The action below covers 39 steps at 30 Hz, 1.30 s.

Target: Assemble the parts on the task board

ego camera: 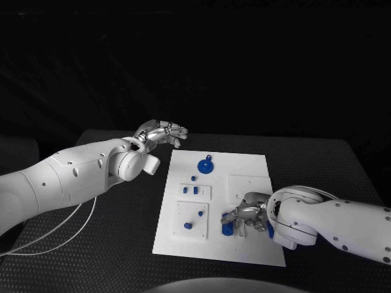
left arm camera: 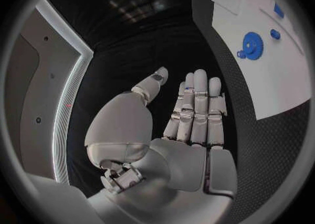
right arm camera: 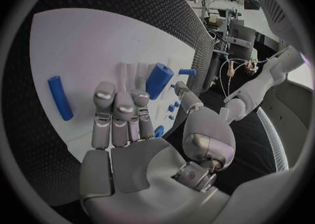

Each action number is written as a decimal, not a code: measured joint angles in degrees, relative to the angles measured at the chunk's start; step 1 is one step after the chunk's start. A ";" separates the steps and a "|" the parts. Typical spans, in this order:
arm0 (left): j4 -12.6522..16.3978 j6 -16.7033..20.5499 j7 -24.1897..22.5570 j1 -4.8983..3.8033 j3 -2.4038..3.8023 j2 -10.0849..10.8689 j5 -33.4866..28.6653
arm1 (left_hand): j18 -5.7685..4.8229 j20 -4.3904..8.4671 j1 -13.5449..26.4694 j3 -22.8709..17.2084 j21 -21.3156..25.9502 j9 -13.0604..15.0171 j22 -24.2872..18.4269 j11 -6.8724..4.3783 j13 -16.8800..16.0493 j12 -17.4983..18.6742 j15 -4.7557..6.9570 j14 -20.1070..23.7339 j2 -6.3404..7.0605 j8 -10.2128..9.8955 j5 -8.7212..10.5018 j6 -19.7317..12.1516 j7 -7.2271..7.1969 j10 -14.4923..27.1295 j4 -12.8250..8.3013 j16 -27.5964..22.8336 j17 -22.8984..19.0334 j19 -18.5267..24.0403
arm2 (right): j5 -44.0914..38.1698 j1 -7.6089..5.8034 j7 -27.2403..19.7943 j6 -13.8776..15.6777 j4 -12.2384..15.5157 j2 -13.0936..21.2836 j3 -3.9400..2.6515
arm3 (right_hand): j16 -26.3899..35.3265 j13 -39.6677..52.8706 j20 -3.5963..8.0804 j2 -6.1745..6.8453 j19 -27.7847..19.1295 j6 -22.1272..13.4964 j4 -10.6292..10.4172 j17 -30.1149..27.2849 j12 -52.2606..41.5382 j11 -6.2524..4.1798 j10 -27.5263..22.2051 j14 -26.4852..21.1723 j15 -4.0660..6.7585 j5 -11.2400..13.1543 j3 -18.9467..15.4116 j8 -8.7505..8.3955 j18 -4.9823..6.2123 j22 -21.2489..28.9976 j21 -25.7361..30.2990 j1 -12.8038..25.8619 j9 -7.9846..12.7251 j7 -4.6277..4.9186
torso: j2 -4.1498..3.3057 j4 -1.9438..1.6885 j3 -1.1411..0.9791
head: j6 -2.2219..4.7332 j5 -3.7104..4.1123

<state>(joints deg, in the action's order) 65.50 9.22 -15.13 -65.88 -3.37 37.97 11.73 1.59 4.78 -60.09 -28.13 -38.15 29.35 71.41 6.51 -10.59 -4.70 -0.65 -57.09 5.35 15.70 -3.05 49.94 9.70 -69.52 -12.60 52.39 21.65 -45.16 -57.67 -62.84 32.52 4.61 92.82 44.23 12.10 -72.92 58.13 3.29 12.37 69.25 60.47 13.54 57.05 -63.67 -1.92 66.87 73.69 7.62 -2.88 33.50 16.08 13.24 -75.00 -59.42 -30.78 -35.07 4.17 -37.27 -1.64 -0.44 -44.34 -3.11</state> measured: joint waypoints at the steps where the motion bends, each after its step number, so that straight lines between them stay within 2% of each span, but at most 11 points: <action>1: 0.00 0.00 0.00 0.00 0.00 0.01 0.00 | 0.00 0.00 0.00 0.00 0.00 0.00 0.00 0.00 0.00 0.00 0.00 0.00 0.00 0.00 0.00 0.00 0.00 0.00 0.00 0.00 0.00 0.00 | -0.10 0.00 -0.20 -0.03 0.08 0.19 -0.01 | 0.01 0.04 0.00 -0.02 0.00 0.00 0.18 0.06 0.00 0.00 0.00 0.00 0.00 0.00 -0.18 0.00 0.00 0.00 0.00 -0.02 -0.02 0.00 | 0.00 -0.01 0.00 | -0.03 -0.01; 4: 0.00 -0.01 0.01 0.00 0.00 0.03 0.00 | -0.02 0.00 0.00 0.00 0.00 -0.05 0.00 0.00 0.00 0.00 0.00 0.00 0.00 0.00 0.00 0.00 0.00 0.00 0.00 0.00 0.00 0.00 | -0.35 0.01 -1.04 -0.53 0.47 1.02 -0.02 | 0.03 0.12 -0.01 -0.81 -0.01 -0.01 0.89 0.09 0.07 0.00 0.00 0.00 0.00 0.00 -0.17 -0.01 0.00 0.00 0.00 -0.94 -0.02 0.00 | 0.00 0.00 0.00 | -0.05 -0.02; 7: 0.00 -0.01 0.02 0.00 0.00 0.10 0.00 | -0.04 0.00 0.00 0.00 0.00 -0.05 0.00 0.00 0.00 0.00 0.00 0.00 0.00 0.00 0.00 0.00 0.00 0.00 0.00 0.00 0.00 0.00 | -0.54 0.06 -1.78 -1.50 0.83 1.57 -0.01 | 0.29 0.18 0.04 -0.41 0.04 -0.01 1.82 0.16 0.23 0.00 0.00 -0.01 -0.01 0.00 0.76 -0.01 -0.01 0.00 0.00 -3.74 -0.10 -0.01 | 0.01 0.00 0.00 | -0.03 0.03; 11: -0.01 -0.01 0.03 0.00 0.00 0.18 0.00 | -0.25 0.00 0.00 0.00 0.00 -0.05 -0.01 0.00 0.00 0.00 0.00 0.00 0.00 0.00 0.00 0.00 0.00 0.00 0.00 0.00 -0.01 0.00 | -0.62 0.16 -2.64 -2.80 1.09 1.91 -0.01 | 0.30 0.21 0.20 -0.23 0.22 -0.02 1.98 0.16 0.23 0.00 0.00 -0.01 -0.01 0.00 0.92 -0.01 -0.02 0.00 0.00 -4.22 -0.10 -0.02 | 0.02 0.03 -0.02 | 0.01 0.04; 15: 0.00 -0.03 0.04 0.00 0.00 0.18 -0.01 | -0.27 0.00 0.00 0.00 0.00 -0.05 -0.01 0.00 0.00 0.00 0.00 0.00 0.00 0.00 0.00 0.00 0.00 0.00 0.00 0.00 -0.01 0.00 | -0.70 0.31 -3.21 -3.68 1.11 2.19 0.00 | 0.30 0.34 0.20 -0.06 0.22 -0.04 2.74 0.26 0.23 0.00 0.01 0.13 0.13 0.00 1.39 -0.01 -0.04 0.00 0.00 -8.69 -0.17 -0.04 | 0.02 0.05 -0.04 | 0.08 0.07; 21: 0.01 -0.05 0.06 0.00 0.00 0.17 -0.01 | -0.28 0.00 0.00 0.00 0.00 -0.05 0.00 0.00 0.00 0.00 0.00 0.00 0.00 0.00 0.00 0.00 0.00 0.00 0.00 0.00 0.05 0.00 | -0.78 0.31 -3.65 -4.60 1.40 1.99 0.00 | 0.51 0.37 0.20 -0.01 0.22 -0.05 2.65 0.31 0.23 0.00 0.01 0.14 0.13 0.00 0.97 -0.01 -0.04 0.00 0.00 -9.22 -0.17 -0.06 | 0.02 0.05 -0.03 | 0.12 0.08; 28: 0.03 -0.07 0.08 0.00 0.00 0.15 -0.01 | -0.30 0.00 0.00 0.00 0.00 -0.05 0.04 0.00 0.00 0.00 0.00 0.00 0.00 0.00 0.00 0.00 0.00 0.00 0.00 0.00 0.05 0.00 | -0.90 0.31 -3.66 -4.71 1.07 1.92 0.00 | 0.51 0.50 0.19 -1.04 0.23 -0.03 2.32 0.46 0.45 0.08 0.10 0.14 0.13 0.00 0.07 -0.01 -0.05 0.00 0.01 -10.02 -0.17 -0.07 | 0.01 0.03 0.00 | 0.09 0.18; 30: 0.05 -0.08 0.09 0.00 0.00 0.15 -0.01 | -0.30 0.00 0.00 0.00 0.00 -0.05 0.04 0.00 0.00 0.00 0.00 0.00 0.00 0.00 0.00 0.00 0.00 0.00 0.00 0.00 0.05 0.00 | -1.00 0.31 -3.45 -4.30 0.94 1.89 0.00 | 0.51 0.54 0.18 -2.52 0.23 0.00 1.85 0.53 0.45 0.08 0.10 0.14 0.12 0.00 -0.62 -0.01 -0.04 0.00 0.21 -9.27 -0.17 -0.04 | 0.01 0.03 0.03 | 0.08 0.20; 33: 0.05 -0.09 0.10 0.00 0.00 0.15 -0.01 | -0.32 0.00 0.00 -0.16 0.00 -0.04 0.08 0.00 0.00 0.00 0.00 0.00 0.00 0.00 0.00 0.00 0.00 0.00 0.16 0.00 0.12 0.00 | -1.16 0.32 -3.04 -3.59 0.76 1.82 -0.01 | 0.51 0.64 0.04 -5.65 0.31 0.01 1.57 0.72 0.45 0.08 0.10 0.14 0.12 0.00 -2.07 0.00 -0.05 0.00 0.22 -7.69 -0.18 -0.04 | 0.00 0.01 0.05 | 0.07 0.21; 36: 0.06 -0.10 0.11 0.00 0.00 0.17 -0.01 | -0.33 0.00 0.00 -0.16 0.00 -0.05 0.09 0.00 0.00 0.00 0.00 0.00 0.00 0.00 0.00 0.00 0.00 0.00 0.16 0.00 0.12 0.00 | -1.46 0.34 -2.60 -3.00 0.71 1.67 0.00 | 0.52 0.70 -0.13 -7.49 0.14 0.21 2.01 0.89 0.45 -0.13 0.32 0.22 0.04 0.00 -2.83 0.05 -0.04 0.00 0.22 -6.88 -0.27 -0.22 | 0.00 0.00 0.07 | 0.03 0.21; 39: 0.06 -0.11 0.12 0.00 0.00 0.18 -0.01 | -0.34 0.00 0.00 -0.16 0.00 -0.05 0.09 0.00 0.00 0.00 0.00 0.00 0.00 0.00 0.00 0.00 0.00 0.00 0.16 0.00 0.12 0.00 | -1.65 0.34 -2.29 -2.69 0.70 1.47 0.00 | 0.52 0.73 -0.13 -8.52 0.15 0.30 2.09 0.98 0.67 -0.13 0.33 0.23 0.03 0.00 -2.90 0.10 -0.05 0.00 0.21 -6.58 -0.34 -0.16 | 0.00 -0.01 0.07 | -0.05 0.21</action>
<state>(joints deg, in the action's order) 65.56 9.12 -15.01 -65.88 -3.37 38.15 11.72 1.24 4.78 -60.09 -28.29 -38.15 29.31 71.50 6.51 -10.59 -4.70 -0.65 -57.09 5.35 15.70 -3.05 49.94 9.70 -69.52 -12.44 52.39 21.77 -45.16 -59.32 -62.51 30.22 1.92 93.53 45.70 12.11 -72.40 58.86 3.16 3.85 69.40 60.77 15.64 58.03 -63.00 -2.05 67.19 73.91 7.65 -2.88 30.60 16.18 13.19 -75.00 -59.21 -37.36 -35.41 4.01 -37.27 -1.65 -0.37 -44.39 -2.90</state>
